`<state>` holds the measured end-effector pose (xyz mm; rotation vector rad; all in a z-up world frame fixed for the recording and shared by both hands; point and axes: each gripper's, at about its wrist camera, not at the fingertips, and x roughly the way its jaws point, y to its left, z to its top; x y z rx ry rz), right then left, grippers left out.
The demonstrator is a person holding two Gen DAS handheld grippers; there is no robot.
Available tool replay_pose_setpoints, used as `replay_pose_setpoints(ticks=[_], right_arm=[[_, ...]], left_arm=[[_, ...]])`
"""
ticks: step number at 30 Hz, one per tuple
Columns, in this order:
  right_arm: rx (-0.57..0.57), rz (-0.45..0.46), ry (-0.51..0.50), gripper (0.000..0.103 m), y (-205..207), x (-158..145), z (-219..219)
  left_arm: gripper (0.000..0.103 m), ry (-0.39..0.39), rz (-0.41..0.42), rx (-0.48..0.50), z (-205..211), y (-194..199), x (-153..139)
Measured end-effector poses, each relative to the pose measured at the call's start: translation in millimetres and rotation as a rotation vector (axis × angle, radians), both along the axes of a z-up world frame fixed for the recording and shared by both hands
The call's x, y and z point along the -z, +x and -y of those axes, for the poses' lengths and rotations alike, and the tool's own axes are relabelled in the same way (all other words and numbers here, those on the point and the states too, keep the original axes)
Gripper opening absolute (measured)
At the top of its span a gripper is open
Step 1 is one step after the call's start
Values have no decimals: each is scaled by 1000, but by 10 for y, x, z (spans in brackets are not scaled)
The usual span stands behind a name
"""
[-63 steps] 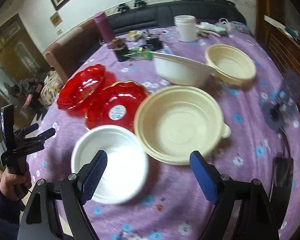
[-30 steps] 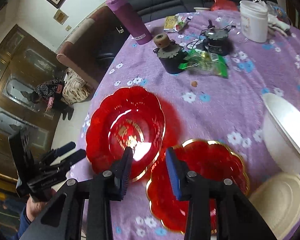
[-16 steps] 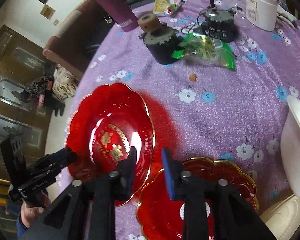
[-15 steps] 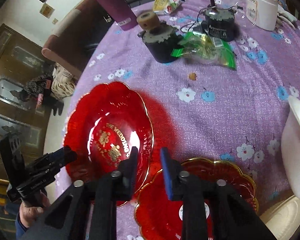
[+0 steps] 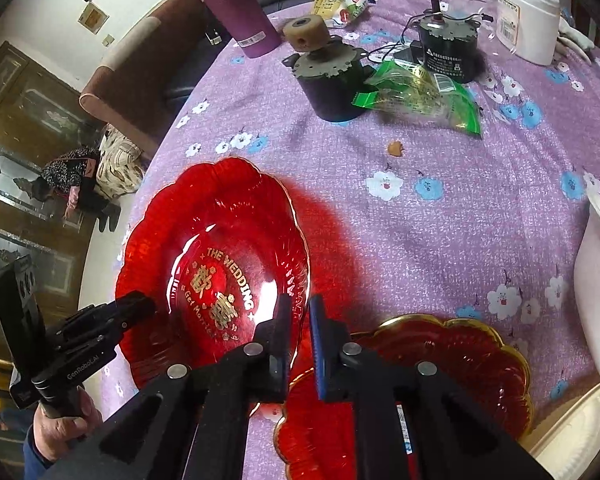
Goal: Organize plates and bowls
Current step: 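Lift the large red plate with the left gripper and lower it onto the cloth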
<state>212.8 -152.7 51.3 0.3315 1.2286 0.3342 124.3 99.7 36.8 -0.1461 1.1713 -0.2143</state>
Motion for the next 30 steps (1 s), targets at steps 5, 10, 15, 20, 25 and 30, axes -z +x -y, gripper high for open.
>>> replay_pose_setpoints(ticks=[5,10,15,20,25,30], right_arm=[[-4,4,4,10,-65,-10,-40],[-26,23,-7,10,-186,-81,-84],[-44,26,-5,10,-279,-101,-122],[-60,31,5,10,-415,-101,-154],[-80,33,22,10,-598,-110,-191],[-101,16,32,10,-825,-61,-239]], left_arm=[[28,21,15,5,-7,-85,-35],[29,30,28,3,-31,-182,-67],[29,24,29,-5,-81,-333,-74],[29,24,35,-5,-138,-527,-98],[29,25,46,-8,-199,-751,-155],[29,19,49,-19,-255,-996,-171]])
